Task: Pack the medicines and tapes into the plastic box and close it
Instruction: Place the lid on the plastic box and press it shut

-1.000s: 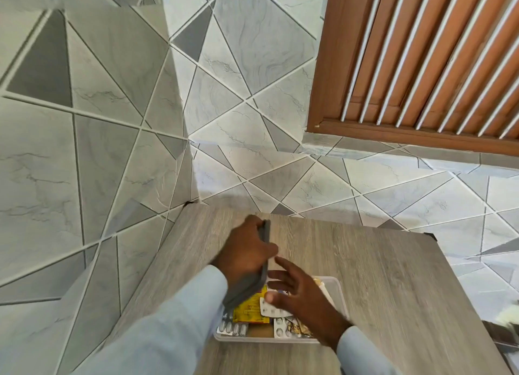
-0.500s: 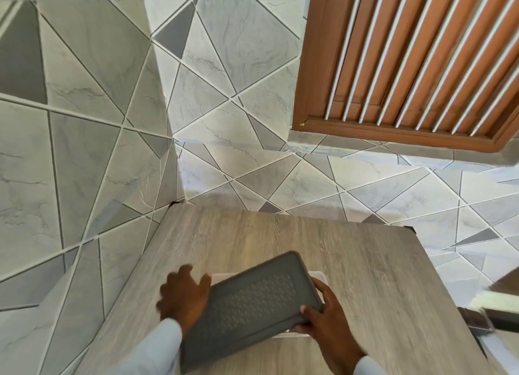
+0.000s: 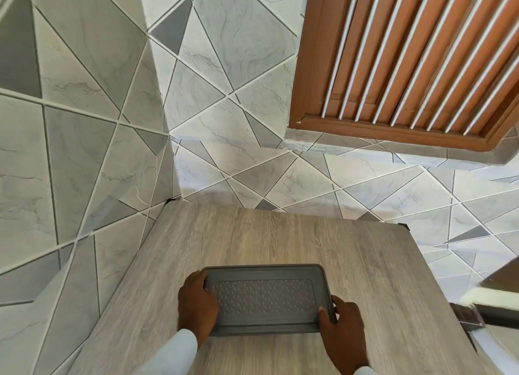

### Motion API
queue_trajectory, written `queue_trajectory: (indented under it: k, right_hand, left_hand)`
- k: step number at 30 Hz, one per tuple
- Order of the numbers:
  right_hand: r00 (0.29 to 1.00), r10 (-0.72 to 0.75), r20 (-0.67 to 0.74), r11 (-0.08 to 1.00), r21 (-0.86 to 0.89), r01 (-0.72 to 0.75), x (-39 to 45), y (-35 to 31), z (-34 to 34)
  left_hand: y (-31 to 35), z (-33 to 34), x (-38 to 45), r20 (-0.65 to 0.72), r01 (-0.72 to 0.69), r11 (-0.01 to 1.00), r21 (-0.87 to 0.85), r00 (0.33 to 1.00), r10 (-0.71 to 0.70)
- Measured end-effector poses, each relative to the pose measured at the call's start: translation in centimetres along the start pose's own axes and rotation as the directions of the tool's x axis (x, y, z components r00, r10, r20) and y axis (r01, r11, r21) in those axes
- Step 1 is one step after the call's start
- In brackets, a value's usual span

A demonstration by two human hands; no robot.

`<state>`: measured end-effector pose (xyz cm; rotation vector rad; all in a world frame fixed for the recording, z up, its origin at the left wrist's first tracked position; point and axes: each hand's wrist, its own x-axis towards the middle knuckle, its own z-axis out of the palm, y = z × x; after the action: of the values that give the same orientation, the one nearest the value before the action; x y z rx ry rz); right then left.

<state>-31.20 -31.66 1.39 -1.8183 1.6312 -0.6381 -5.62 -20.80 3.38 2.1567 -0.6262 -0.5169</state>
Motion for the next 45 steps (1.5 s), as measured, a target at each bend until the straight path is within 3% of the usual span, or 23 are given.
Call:
queue_trajectory:
  k: [4, 13, 18, 24, 32, 45]
  right_hand:
    - [0.999, 0.048, 0.0, 0.995, -0.091, -0.048, 0.2, 1.0, 1.0]
    - [0.998, 0.056, 0.036, 0.99, -0.134, -0.051, 2.1, -0.2, 1.5]
    - [0.999, 0.044, 0.014, 0.988, -0.148, -0.041, 2.4, -0.4, 1.2]
    - [0.994, -0.087, -0.062, 0.988, -0.136, 0.078, 2.5, -1.3, -0.2]
    - [0.983, 0.051, 0.177, 0.997, -0.068, -0.04, 7.4, -2.8, -0.8]
    - [0.987, 0.026, 0.158, 0.976, -0.217, 0.009, 3.1, 0.2, 0.7]
  left_hand:
    - [-0.5, 1.0, -0.6, 0.0, -0.017, 0.989, 0.145, 1.0, 0.018]
    - [-0.8, 1.4, 0.7, 0.073, -0.041, 0.967, 0.25, 0.997, 0.023]
    - [-0.9, 1.4, 1.3, 0.055, -0.033, 0.98, 0.195, 0.998, 0.023]
    - [-0.8, 0.2, 0.8, 0.0, -0.07, 0.994, 0.085, 0.998, 0.07]
    - [1.3, 0.3, 4.5, 0.082, -0.009, 0.985, 0.17, 0.997, -0.005]
    - [-2.0, 1.8, 1.8, 0.086, -0.103, 0.955, 0.278, 0.993, 0.082]
